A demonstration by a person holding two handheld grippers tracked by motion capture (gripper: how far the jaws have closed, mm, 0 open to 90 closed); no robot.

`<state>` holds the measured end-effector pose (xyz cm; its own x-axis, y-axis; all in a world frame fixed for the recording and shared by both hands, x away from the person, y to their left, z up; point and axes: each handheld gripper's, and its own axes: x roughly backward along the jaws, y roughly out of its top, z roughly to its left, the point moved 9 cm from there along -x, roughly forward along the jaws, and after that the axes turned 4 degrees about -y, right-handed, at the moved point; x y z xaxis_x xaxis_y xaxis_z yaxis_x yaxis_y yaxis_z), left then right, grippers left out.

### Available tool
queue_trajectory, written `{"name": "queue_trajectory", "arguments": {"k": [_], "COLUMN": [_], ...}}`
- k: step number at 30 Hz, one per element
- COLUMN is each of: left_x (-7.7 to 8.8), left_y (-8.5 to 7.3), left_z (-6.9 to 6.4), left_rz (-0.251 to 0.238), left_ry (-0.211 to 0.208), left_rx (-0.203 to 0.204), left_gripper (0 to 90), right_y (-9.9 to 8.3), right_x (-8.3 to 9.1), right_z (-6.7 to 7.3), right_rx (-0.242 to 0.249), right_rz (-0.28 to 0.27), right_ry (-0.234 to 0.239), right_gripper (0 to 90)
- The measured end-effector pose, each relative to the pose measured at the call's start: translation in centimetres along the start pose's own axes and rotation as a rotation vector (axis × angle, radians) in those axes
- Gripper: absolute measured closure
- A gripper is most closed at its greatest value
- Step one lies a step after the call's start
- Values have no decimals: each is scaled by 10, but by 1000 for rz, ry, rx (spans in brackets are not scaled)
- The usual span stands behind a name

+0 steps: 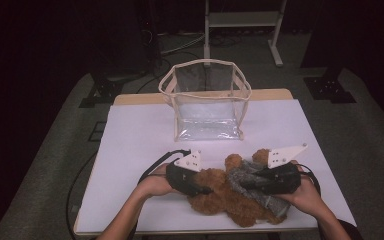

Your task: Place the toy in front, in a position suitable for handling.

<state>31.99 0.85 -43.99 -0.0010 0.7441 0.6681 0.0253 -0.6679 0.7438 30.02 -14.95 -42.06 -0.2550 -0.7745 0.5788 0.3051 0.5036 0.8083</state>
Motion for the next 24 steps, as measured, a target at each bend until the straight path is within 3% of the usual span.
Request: {"name": "queue_trajectory", "arguments": {"k": [5,7,10,14,17,21,24], "left_x": [11,18,29,34,35,37,40], "left_y": [3,0,-8,-19,-21,-26,-28], "left_z": [19,28,36,27,16,-1,-10], "left_rz": [52,55,63,31,-5,-14,-28], "left_ry": [118,173,217,211,213,173,128], "left_rx": [-29,-25,-9,-10,-12,3,11], "left_gripper": [505,506,507,486,469,437,385], "right_y": [13,21,31,34,35,41,31], "right_x": [-8,-15,-29,-41,-34,-18,-23], "right_z": [-10,-16,-19,-9,-3,-16,-10], "right_rx": [-14,-10,5,49,70,48,44], "right_rz": [-5,0,9,27,33,-3,26], "right_ry": [15,18,21,27,26,-39,-4], "right_gripper": [729,730,729,729,729,725,723]}}
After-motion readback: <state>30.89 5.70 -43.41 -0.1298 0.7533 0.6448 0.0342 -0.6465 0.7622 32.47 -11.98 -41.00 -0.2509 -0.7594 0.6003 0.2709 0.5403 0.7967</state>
